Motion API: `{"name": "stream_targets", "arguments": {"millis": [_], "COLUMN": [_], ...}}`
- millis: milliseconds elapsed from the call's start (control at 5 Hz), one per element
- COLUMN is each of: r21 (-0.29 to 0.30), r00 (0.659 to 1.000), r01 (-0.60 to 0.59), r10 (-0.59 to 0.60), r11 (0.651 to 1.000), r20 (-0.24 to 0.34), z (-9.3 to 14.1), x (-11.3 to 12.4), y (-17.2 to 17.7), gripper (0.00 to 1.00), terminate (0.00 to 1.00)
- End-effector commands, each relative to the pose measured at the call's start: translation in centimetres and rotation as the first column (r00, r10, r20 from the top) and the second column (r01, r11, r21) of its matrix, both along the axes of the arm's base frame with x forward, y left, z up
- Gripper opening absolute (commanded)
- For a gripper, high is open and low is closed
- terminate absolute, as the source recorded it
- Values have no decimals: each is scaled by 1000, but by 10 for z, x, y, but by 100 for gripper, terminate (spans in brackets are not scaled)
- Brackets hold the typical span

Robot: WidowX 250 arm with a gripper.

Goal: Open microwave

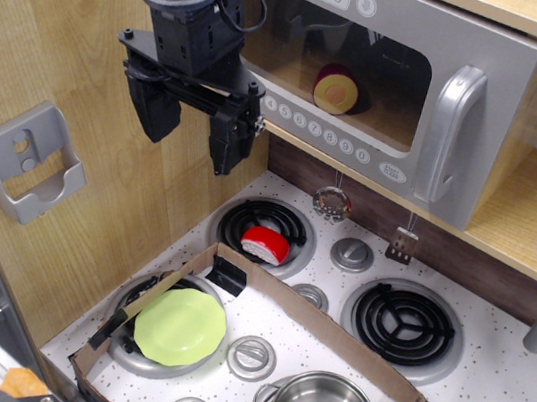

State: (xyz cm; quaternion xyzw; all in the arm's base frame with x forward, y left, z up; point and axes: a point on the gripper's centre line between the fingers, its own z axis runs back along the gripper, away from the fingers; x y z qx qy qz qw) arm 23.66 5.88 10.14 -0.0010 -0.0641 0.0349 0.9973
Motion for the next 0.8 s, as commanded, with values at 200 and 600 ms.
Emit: {"name": "stream_targets", "arguments": {"millis": [200,600], "r21": [7,20], "r00": [1000,998], "r01": [15,33], "r10": [-15,-34], "r11": [1000,999], "r20": [12,60], "z": [5,3], "x": [4,26], "y": [-8,-47], "gripper": [100,100], "terminate": [0,0]}}
